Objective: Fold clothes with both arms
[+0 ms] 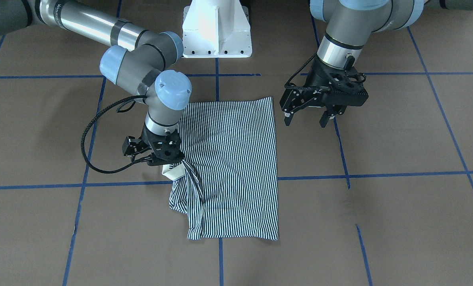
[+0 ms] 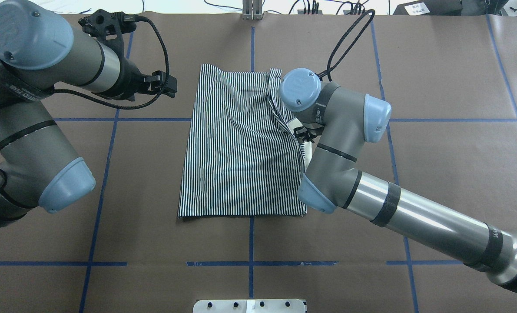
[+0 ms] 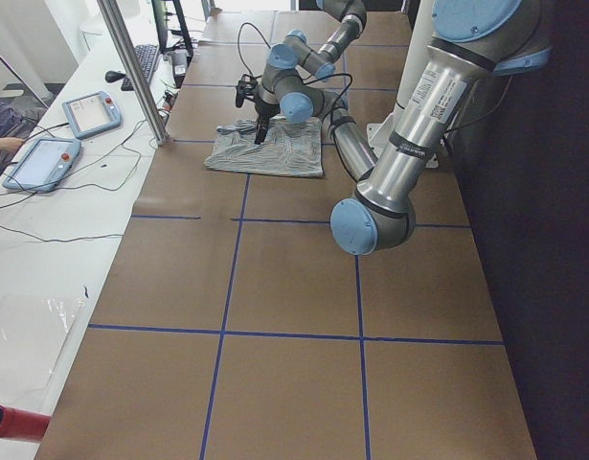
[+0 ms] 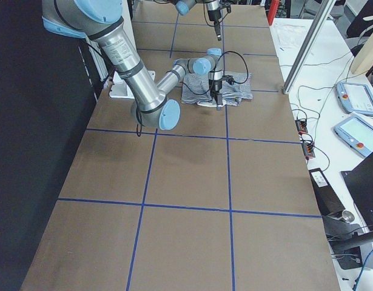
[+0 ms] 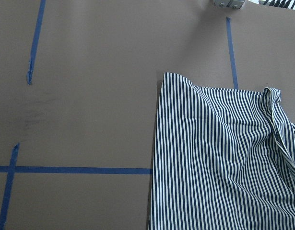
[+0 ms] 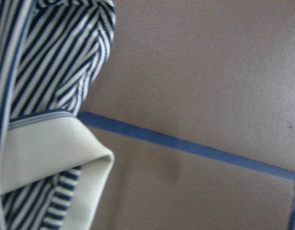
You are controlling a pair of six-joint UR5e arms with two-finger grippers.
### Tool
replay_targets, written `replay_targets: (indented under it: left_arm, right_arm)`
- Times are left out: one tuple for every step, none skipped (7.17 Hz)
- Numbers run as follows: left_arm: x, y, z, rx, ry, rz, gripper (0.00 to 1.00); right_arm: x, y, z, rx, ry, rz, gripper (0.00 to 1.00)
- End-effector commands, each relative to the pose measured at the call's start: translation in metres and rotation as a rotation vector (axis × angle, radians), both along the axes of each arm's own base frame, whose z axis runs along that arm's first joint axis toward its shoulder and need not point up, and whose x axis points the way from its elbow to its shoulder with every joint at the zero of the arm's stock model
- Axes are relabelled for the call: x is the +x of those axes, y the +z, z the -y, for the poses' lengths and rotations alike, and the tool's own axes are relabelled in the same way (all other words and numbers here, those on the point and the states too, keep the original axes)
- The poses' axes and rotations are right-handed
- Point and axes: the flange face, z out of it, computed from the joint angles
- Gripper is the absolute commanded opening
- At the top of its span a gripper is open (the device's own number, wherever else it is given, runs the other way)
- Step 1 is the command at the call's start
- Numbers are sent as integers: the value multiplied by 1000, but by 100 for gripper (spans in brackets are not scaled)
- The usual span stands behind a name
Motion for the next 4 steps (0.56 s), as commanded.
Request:
replay_targets:
  left_arm:
    - [0,0,0,0,0,0,100]
    - [-1,-1,-1,1,0,-1,100]
    - [-1,-1,-1,3,1,-2,100]
    - [-1,0,-1,1,1,0,100]
  right_arm:
    - [32,-7,24,20,-3,12,100]
    - [37,-33,36,33,-1,54,100]
    - [26,-56,48,56,8,87,100]
    - [1,-65,69,89,21,135,100]
